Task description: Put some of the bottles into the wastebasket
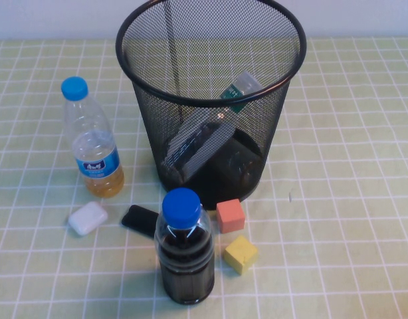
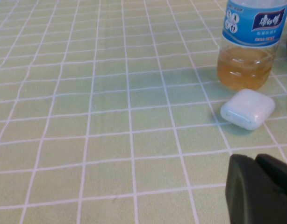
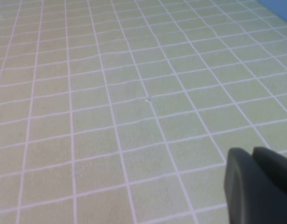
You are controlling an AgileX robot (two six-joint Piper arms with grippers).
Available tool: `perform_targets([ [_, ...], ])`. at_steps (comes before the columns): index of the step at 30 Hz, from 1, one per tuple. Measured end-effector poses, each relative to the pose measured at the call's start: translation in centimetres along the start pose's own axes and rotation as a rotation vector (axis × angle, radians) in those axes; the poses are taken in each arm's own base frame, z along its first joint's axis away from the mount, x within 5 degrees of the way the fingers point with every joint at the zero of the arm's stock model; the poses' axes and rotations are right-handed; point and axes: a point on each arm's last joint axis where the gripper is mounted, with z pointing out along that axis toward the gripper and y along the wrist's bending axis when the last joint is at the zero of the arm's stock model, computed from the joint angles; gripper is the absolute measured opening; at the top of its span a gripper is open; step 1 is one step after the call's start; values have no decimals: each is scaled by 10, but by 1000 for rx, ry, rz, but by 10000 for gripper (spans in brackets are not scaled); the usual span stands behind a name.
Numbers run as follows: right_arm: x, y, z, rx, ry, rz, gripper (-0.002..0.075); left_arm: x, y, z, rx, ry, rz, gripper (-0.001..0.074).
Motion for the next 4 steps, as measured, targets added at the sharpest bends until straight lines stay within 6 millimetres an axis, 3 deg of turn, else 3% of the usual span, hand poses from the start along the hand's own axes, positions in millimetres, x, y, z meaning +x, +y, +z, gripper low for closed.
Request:
perform_targets([
  [4,0,0,0,0,0,0,0,0,0,0,0,0,0,-4],
])
